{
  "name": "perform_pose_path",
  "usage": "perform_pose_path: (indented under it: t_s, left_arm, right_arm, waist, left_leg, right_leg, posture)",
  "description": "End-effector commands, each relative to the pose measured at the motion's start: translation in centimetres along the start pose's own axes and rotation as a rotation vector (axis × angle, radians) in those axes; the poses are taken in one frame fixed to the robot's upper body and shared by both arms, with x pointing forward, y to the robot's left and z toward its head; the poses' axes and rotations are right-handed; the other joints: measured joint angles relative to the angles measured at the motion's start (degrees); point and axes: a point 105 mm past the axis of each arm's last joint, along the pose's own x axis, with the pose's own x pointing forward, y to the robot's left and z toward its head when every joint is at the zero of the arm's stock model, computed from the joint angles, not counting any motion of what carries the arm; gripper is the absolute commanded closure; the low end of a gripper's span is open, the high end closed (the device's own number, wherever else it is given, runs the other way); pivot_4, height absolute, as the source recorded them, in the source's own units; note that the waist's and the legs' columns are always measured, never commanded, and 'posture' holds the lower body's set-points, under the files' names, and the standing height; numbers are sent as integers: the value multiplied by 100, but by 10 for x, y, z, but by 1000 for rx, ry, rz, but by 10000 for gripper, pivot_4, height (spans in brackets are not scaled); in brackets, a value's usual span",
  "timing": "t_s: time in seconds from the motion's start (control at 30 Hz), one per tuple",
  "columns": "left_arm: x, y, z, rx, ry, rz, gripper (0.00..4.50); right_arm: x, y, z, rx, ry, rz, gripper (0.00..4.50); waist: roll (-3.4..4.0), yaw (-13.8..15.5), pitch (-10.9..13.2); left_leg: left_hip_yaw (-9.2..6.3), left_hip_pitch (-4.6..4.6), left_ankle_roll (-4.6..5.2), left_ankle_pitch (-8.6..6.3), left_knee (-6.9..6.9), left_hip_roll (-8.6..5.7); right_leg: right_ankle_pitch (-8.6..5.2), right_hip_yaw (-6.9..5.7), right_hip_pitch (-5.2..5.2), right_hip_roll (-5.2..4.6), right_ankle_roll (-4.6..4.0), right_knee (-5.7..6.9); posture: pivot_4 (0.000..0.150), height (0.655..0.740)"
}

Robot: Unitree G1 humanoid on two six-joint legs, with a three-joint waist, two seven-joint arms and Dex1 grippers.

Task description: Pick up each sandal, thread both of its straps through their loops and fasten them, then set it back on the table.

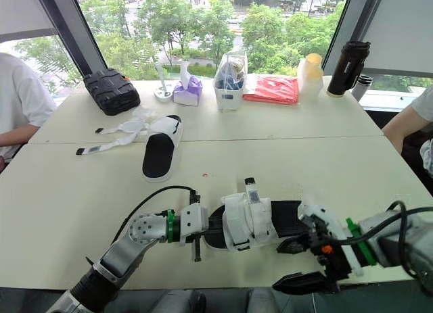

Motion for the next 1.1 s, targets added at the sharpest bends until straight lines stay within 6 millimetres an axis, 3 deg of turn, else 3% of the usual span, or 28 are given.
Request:
perform_pose_path:
  t_s: [0.03, 0.2, 0.5, 1.1]
  left_arm:
    - [-1, -8, -20, -44, 77, -18, 45000]
    - [-1, -8, -19, -46, 80, -22, 45000]
    - [-1, -9, -19, -47, 83, -24, 45000]
    - [-1, -8, -19, -44, 80, -26, 45000]
  right_arm:
    - [15, 2, 3, -58, -26, -13, 1134]
    - [34, -4, 3, -99, -52, -33, 1134]
    - [46, -6, 18, -146, -95, -7, 1134]
    - [28, -11, 19, -181, -53, -92, 1134]
  waist:
    - [1, -1, 0]
    - [-2, -1, 2]
    - [-8, -14, 6]
    - [-11, -9, 10]
  left_leg:
    - [-1, 0, 0, 0, 0, 0]
    - [-4, -2, 0, 0, -1, 0]
    - [-6, 3, 1, 0, -1, 1]
    - [-5, 2, 2, 0, -1, 3]
  right_leg:
    - [0, 0, -1, 0, 0, 0]
    - [0, -3, -1, 2, 1, 0]
    - [0, -2, 0, 4, 1, 1]
    - [0, -2, 0, 6, 1, 0]
  posture:
    - [1500, 7400]
    - [1500, 7400]
    - [1500, 7400]
    - [1500, 7400]
